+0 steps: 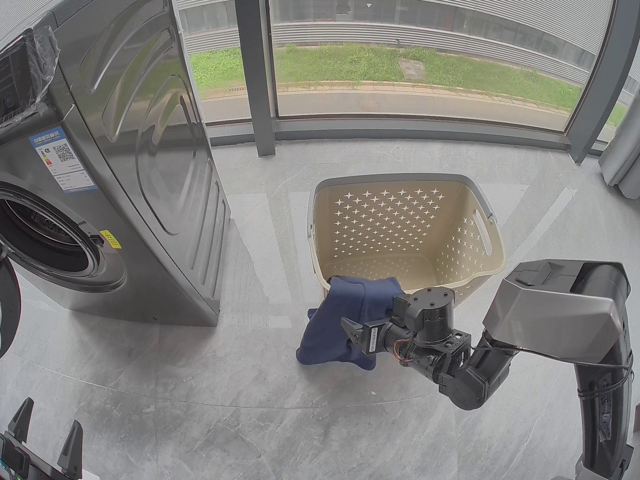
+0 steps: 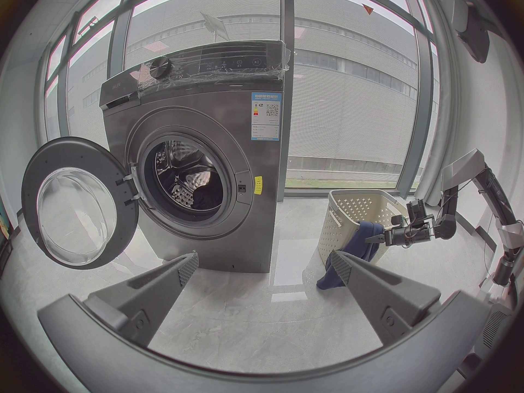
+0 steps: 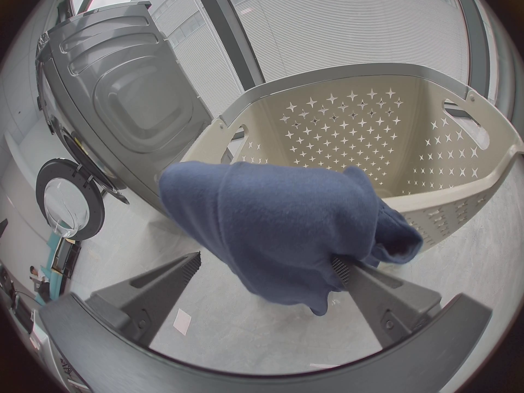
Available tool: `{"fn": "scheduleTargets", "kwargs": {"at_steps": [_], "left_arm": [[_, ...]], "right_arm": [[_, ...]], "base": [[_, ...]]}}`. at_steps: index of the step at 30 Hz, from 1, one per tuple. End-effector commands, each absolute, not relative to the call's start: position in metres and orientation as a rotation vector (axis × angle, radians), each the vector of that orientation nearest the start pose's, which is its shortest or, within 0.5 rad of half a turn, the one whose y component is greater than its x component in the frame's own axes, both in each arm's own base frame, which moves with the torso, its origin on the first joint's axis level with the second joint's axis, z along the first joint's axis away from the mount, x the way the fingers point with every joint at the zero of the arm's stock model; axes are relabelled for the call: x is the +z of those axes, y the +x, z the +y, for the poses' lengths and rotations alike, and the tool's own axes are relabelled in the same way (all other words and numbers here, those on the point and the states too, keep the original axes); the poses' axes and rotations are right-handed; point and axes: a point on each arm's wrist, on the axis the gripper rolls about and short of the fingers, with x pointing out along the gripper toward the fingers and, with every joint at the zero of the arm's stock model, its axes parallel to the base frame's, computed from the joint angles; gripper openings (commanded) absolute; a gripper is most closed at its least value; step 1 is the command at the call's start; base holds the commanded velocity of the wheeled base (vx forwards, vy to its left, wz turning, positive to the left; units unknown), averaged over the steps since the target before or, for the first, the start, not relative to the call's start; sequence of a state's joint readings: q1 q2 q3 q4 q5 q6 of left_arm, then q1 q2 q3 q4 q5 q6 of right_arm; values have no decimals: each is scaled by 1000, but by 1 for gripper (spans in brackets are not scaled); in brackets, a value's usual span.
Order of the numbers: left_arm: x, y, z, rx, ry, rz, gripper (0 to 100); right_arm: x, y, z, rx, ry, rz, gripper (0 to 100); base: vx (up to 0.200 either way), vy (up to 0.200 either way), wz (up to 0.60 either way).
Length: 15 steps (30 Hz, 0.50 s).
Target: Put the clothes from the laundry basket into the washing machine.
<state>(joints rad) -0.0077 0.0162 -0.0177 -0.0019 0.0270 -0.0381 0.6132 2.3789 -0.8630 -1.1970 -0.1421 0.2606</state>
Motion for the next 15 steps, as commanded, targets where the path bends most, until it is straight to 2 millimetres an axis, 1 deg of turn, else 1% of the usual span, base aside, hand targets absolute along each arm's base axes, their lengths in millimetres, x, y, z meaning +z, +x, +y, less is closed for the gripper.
{"fn": "scheduleTargets", "kwargs": {"at_steps": [1,8,12,13,15], "left_arm": [[76,-23,1,20,-38,1,100],[76,-22,1,20,-38,3,100],[76,-23,1,20,-38,0,100],[76,-22,1,20,-38,3,100],[76,-22,1,20,-38,1,100]], "right_arm": [[-1,334,229,423,136,350,0],[0,335,230,426,143,337,0],[3,329,230,434,141,343,0],[6,327,230,438,142,340,0],[21,321,227,446,152,315,0]], "base": [[0,0,0],[0,0,0],[0,0,0],[0,0,0],[0,0,0]]}}
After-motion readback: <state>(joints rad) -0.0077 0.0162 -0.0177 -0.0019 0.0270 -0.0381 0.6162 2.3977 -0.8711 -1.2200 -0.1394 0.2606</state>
